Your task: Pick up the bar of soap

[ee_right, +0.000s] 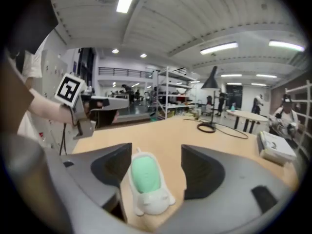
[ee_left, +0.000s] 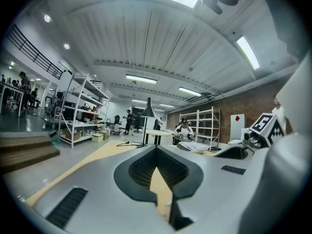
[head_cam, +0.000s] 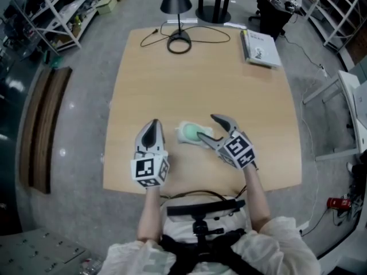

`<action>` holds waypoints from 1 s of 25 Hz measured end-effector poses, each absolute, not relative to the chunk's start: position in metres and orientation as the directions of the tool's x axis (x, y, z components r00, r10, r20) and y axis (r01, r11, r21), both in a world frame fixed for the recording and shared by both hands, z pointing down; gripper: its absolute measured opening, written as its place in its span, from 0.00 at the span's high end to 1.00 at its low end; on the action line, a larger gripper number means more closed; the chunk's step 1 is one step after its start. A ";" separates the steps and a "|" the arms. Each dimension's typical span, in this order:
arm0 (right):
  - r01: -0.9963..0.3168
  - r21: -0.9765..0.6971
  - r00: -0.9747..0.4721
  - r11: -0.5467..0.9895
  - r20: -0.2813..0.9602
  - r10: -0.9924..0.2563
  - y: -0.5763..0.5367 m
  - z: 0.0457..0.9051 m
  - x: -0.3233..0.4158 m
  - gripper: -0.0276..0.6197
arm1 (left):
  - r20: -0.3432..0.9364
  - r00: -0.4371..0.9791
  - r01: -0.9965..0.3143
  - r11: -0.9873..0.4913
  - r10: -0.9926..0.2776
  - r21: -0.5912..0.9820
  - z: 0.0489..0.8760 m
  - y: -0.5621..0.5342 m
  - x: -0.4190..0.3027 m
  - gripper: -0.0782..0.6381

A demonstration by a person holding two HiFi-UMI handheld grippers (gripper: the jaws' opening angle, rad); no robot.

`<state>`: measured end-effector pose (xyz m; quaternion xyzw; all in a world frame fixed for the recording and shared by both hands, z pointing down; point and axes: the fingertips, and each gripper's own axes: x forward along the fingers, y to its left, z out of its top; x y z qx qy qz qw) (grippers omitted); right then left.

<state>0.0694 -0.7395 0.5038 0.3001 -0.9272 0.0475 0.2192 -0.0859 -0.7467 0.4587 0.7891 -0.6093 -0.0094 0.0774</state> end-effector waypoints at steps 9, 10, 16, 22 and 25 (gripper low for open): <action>-0.268 0.022 -0.700 0.963 0.683 -0.210 -0.730 0.582 0.027 0.48 | 0.107 0.209 -0.972 -0.195 -0.972 0.128 0.470 -0.761 -0.103 0.89; -0.259 0.018 -0.691 0.966 0.695 -0.198 -0.730 0.589 0.026 0.48 | 0.109 0.205 -0.973 -0.190 -0.973 0.129 0.471 -0.763 -0.106 0.89; -0.200 -0.034 -0.678 0.979 0.726 -0.114 -0.733 0.610 0.020 0.48 | 0.129 0.195 -0.975 -0.178 -0.972 0.131 0.481 -0.775 -0.115 0.89; -0.149 -0.039 -0.676 0.988 0.733 -0.073 -0.729 0.612 0.017 0.53 | 0.160 0.208 -0.974 -0.189 -0.965 0.127 0.494 -0.776 -0.108 0.89; -0.141 -0.060 -0.673 0.988 0.737 -0.051 -0.728 0.612 0.016 0.54 | 0.162 0.206 -0.974 -0.186 -0.965 0.131 0.496 -0.775 -0.111 0.89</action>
